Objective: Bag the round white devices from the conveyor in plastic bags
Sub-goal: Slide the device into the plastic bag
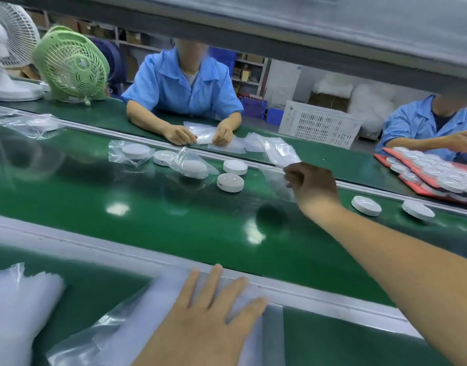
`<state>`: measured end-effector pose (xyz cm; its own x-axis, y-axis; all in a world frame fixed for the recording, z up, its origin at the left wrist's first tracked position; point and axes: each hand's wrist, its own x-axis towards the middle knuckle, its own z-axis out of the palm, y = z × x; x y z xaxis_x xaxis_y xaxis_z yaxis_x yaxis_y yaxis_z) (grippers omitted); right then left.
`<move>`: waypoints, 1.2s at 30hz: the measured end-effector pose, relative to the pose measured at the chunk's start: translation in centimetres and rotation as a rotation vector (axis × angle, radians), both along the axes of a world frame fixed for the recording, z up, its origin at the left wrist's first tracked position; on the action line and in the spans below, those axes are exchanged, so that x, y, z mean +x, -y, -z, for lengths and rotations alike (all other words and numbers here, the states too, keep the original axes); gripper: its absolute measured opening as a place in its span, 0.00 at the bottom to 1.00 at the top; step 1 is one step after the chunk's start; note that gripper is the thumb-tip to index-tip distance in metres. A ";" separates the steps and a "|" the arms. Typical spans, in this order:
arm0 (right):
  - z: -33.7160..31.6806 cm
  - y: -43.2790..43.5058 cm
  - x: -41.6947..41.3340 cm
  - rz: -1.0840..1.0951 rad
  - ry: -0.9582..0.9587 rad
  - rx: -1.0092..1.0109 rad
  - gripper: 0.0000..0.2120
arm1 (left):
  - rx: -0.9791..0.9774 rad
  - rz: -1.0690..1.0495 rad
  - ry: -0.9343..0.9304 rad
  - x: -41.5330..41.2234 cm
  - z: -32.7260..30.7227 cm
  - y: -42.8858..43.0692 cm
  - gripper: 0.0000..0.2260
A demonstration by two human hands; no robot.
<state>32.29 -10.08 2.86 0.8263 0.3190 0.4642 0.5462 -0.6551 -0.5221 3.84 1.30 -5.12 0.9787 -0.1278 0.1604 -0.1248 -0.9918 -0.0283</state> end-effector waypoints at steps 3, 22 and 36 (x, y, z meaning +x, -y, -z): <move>1.8 -1.8 3.0 0.029 -0.144 -0.193 0.13 | 0.086 -0.055 0.030 0.1 0.9 -0.2 0.30; 6.6 8.1 -21.3 -0.249 -0.121 -0.152 0.23 | -0.105 -0.119 -0.203 -1.9 -1.1 0.9 0.39; 7.0 7.4 -21.4 -0.253 -0.188 -0.183 0.33 | -0.157 -0.136 -0.192 -1.9 -0.8 1.0 0.41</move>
